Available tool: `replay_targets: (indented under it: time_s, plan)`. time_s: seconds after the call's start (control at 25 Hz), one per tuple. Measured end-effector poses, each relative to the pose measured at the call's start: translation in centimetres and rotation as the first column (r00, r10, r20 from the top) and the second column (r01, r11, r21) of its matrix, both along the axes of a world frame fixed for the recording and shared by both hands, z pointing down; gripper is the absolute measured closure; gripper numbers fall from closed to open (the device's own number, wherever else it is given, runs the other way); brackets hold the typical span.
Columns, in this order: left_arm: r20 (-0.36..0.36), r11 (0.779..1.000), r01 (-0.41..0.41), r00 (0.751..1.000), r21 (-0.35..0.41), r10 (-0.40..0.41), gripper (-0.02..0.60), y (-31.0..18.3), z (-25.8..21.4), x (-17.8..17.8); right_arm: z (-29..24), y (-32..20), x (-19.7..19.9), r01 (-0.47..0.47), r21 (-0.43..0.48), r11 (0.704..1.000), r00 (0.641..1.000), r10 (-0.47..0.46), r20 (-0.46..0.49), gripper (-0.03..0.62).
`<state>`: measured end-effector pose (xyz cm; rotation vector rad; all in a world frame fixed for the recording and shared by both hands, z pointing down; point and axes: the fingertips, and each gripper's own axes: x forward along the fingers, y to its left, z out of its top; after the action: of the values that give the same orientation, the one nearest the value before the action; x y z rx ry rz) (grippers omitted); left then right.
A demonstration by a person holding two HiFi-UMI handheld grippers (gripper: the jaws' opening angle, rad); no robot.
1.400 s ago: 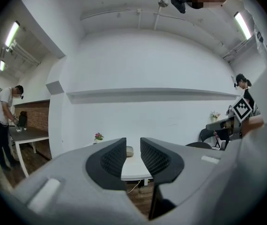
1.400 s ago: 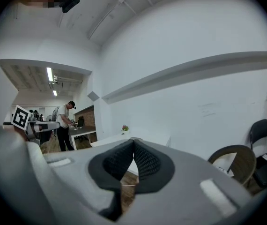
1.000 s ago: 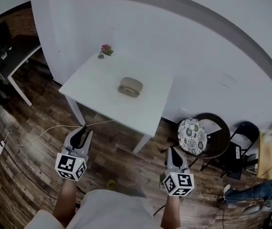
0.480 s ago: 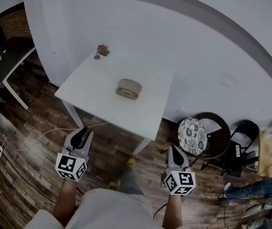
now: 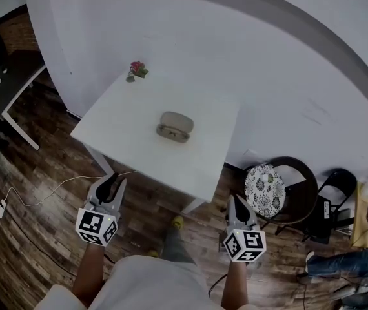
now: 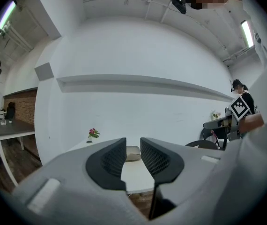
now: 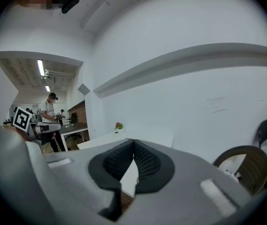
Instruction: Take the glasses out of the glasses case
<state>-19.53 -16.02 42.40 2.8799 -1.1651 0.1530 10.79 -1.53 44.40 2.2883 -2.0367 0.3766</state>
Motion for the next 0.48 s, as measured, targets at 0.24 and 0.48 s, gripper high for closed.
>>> replay_targets:
  time_s: [0.24, 0.48]
  plan:
    - [0.014, 1.000, 0.009, 1.000, -0.025, -0.008, 0.479, -4.9, 1.0, 3.0, 0.6, -5.5, 3.3, 0.009, -0.019, 1.000, 1.000, -0.009, 0.011, 0.591]
    - [0.065, 0.999, 0.012, 0.998, -0.050, -0.008, 0.479, -10.3, 2.6, 7.0, 1.4, -11.0, 7.4, 0.020, -0.060, 0.998, 1.000, -0.021, -0.007, 0.591]
